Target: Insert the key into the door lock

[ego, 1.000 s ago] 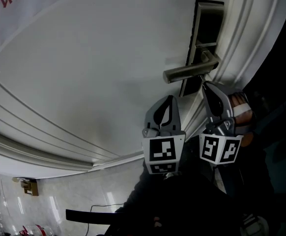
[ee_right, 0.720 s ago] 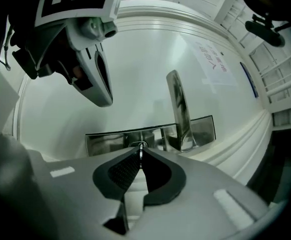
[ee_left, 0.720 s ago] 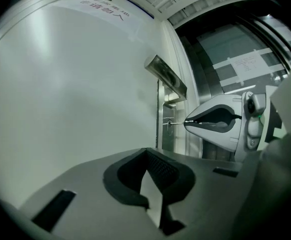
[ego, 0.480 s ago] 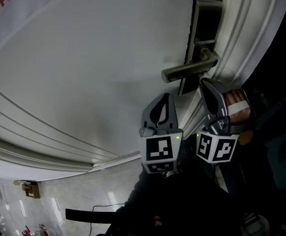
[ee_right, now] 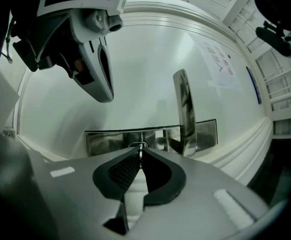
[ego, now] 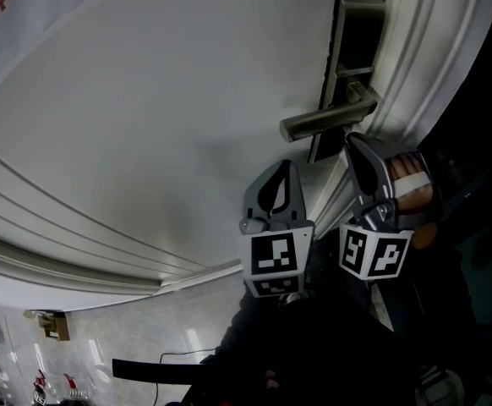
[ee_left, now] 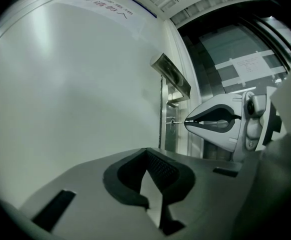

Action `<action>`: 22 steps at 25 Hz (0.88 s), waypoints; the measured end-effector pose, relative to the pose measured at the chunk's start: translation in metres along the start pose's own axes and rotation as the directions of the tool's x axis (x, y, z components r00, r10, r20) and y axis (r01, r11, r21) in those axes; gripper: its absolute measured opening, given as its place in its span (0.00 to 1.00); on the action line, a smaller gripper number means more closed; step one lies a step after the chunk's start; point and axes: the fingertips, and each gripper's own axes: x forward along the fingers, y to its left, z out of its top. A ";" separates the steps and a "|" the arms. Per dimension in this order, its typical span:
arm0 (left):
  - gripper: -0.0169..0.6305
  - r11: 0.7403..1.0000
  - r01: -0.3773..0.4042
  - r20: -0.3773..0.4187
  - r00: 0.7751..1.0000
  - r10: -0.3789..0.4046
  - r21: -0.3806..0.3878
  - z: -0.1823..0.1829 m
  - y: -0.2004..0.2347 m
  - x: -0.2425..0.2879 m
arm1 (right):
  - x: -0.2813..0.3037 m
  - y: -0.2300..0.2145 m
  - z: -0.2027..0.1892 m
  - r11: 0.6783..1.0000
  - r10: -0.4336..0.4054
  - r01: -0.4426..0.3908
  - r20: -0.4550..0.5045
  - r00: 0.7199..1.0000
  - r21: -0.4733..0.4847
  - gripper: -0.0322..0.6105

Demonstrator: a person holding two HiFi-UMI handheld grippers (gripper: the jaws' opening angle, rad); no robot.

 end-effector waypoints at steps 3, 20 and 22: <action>0.03 1.000 0.004 -0.004 1.000 -0.004 -0.002 -0.001 0.000 0.000 | 0.000 0.000 0.000 1.000 0.001 -0.001 0.001 1.000 -0.003 0.07; 0.03 0.999 0.032 0.000 0.999 -0.032 -0.019 -0.002 -0.003 0.004 | 0.001 0.000 -0.001 1.000 -0.001 0.001 -0.001 1.000 -0.008 0.07; 0.03 0.999 0.034 -0.004 0.999 -0.035 -0.020 -0.003 -0.002 0.004 | 0.001 0.000 -0.001 1.000 0.002 -0.002 -0.004 1.000 -0.007 0.07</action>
